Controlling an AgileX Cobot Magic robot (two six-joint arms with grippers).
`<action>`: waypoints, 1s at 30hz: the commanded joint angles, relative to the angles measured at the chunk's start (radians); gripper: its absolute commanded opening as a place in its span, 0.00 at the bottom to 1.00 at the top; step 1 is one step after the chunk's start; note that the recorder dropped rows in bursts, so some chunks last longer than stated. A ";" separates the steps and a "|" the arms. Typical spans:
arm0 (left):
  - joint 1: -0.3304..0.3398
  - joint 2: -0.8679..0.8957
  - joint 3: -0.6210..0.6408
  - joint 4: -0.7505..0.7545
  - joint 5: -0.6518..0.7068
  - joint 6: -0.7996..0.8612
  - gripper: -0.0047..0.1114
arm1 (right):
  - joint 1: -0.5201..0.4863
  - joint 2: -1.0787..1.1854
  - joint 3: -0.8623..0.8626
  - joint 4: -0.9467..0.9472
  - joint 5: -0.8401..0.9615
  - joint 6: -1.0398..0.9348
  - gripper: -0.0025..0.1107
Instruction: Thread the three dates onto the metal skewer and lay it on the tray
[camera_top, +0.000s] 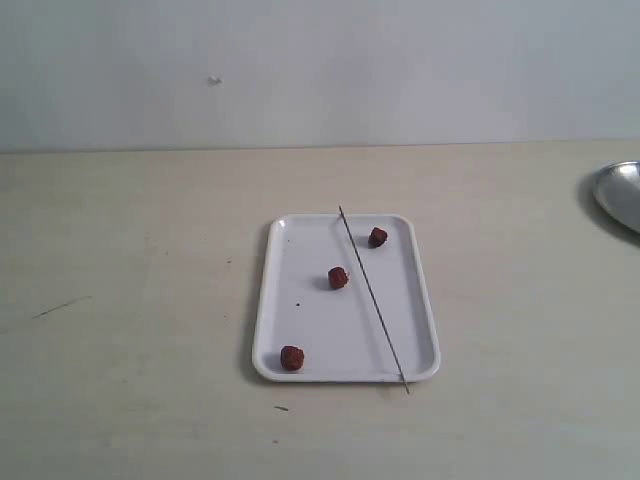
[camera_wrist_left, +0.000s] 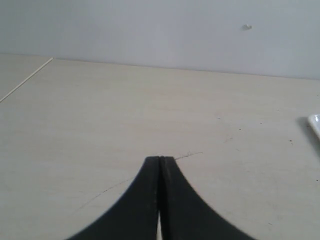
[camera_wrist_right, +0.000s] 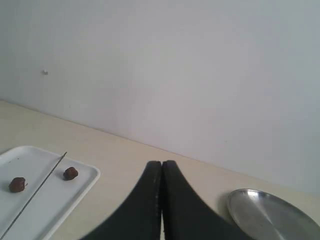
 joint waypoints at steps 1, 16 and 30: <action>0.002 -0.006 0.003 -0.002 -0.006 -0.004 0.04 | 0.002 -0.005 0.004 -0.003 -0.003 0.000 0.02; 0.002 -0.006 0.003 -0.002 -0.006 -0.004 0.04 | 0.002 -0.005 0.004 -0.001 -0.356 0.657 0.02; 0.002 -0.006 0.003 -0.002 -0.006 -0.004 0.04 | 0.002 0.564 -0.760 0.015 0.169 0.480 0.02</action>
